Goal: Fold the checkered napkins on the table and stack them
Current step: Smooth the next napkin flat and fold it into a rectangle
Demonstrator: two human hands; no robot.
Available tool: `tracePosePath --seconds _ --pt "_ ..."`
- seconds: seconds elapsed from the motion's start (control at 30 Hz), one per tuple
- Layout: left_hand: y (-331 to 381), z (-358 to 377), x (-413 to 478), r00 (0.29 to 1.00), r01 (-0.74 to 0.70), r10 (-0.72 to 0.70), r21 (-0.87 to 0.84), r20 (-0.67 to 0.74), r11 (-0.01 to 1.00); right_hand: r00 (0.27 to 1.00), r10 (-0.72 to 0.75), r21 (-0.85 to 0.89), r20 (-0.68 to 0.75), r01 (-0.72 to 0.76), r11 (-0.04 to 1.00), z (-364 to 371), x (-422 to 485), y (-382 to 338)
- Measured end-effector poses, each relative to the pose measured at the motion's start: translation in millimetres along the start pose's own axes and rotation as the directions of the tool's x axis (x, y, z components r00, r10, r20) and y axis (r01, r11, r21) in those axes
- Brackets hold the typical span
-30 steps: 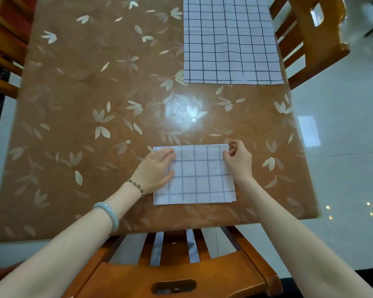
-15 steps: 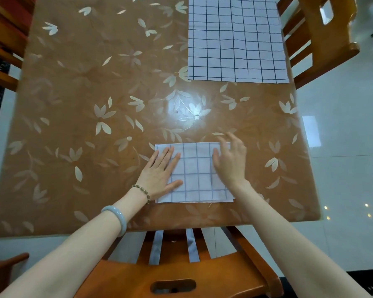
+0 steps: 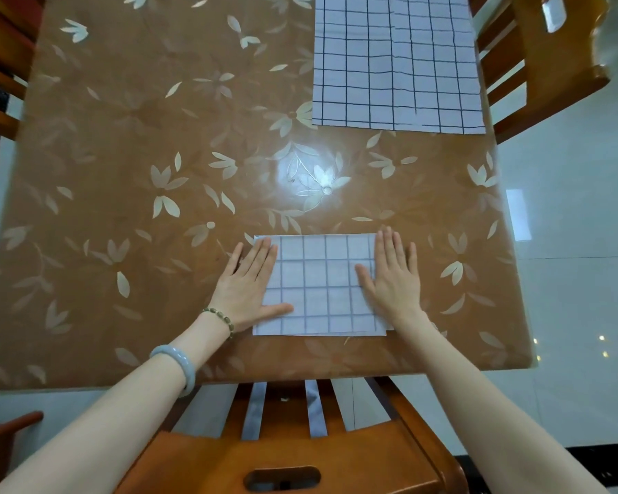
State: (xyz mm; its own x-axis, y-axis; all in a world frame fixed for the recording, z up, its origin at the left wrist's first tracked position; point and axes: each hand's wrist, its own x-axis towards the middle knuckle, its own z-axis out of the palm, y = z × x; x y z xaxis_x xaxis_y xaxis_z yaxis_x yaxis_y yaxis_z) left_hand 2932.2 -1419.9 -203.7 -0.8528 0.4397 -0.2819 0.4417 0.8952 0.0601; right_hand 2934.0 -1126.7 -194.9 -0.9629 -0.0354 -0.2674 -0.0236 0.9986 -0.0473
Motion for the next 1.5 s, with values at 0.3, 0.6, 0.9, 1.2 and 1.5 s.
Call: tracePosePath --seconds 0.3,0.6,0.9,1.2,1.5 --pt "-15 -17 -4 0.997 -0.039 0.035 -0.061 -0.065 0.997 0.991 -0.003 0.044 -0.133 0.009 0.999 -12 1 -9" --pt "28 -18 28 0.999 -0.036 0.036 -0.094 -0.007 0.995 0.964 -0.227 0.127 -0.137 0.244 0.961 -7 17 -86" --pt "22 -11 24 0.999 0.039 -0.04 -0.026 -0.013 0.999 0.994 -0.09 0.066 -0.067 0.095 0.993 4 14 -33" --pt "-11 -12 -1 0.979 0.169 -0.169 -0.017 -0.116 0.986 0.991 -0.018 0.034 -0.13 0.022 0.999 -7 7 -6" --pt "39 4 -26 0.988 -0.151 0.15 -0.033 -0.047 0.988 0.926 -0.32 0.074 -0.198 0.34 0.938 7 -34 -88"
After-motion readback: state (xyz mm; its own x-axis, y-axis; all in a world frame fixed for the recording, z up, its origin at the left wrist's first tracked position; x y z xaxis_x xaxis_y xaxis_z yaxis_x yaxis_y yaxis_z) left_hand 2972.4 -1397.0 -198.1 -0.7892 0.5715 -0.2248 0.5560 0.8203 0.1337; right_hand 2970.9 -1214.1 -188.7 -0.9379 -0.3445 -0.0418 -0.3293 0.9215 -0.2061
